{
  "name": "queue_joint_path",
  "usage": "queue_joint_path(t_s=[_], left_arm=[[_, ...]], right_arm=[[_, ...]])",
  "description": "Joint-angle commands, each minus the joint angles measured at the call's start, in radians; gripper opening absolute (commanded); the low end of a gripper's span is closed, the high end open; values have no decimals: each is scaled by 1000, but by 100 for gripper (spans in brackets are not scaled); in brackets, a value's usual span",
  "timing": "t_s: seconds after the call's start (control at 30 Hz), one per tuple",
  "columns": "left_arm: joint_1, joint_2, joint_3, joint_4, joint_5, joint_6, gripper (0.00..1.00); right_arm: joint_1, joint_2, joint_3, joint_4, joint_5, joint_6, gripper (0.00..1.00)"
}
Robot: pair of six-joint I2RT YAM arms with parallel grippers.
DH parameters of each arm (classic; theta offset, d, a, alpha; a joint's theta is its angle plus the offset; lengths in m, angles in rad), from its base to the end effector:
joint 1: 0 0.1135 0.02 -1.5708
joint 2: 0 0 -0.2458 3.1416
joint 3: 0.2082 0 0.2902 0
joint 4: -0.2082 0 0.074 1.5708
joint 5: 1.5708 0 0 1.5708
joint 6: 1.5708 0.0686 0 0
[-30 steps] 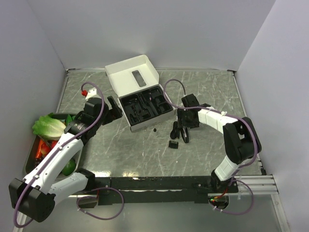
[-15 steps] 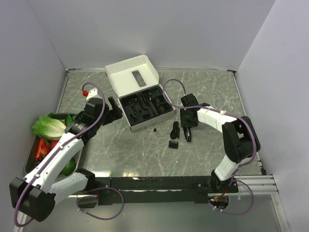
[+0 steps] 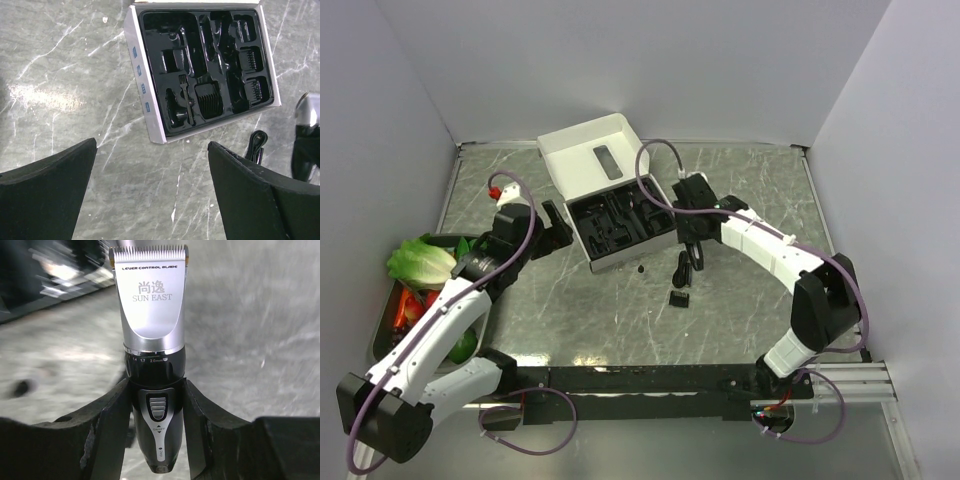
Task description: Sort the hair-cutting tools
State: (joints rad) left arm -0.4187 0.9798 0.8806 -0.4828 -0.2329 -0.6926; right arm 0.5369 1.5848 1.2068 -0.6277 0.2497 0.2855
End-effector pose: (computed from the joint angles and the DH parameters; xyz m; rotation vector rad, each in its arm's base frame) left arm 0.2706 -0.1031 0.2718 -0.4293 2.1188 -0.3991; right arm 0.3392 0.1822 0.1916 -0.2255 2.5192 0.0025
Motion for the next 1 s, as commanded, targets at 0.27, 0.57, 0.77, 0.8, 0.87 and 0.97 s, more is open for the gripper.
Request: queue_joint_path(t_s=[0.27,0.57,0.77,0.8,0.87,0.97], left_arm=[[-2,-64,-23,15,38,18,99],[-2,-76,-37,29,43,18,99],[-2,-73,-38,23,35,15,99],[-2,-73,-38,23,33,13,99],[-2,-76,-38,19,33,13,100],[-2,-82,-37,10,27,15,99]], right_arm=[[75,173,342,60,-121,-115,12],[78,358,520,125,-230,-198,13],[80,440,612,126,-244,-218,13],[83,449,623,128,-241,-218,14],[83,469,628,138,-236,-224,14],[83,497,642,146,-225,-226,14]])
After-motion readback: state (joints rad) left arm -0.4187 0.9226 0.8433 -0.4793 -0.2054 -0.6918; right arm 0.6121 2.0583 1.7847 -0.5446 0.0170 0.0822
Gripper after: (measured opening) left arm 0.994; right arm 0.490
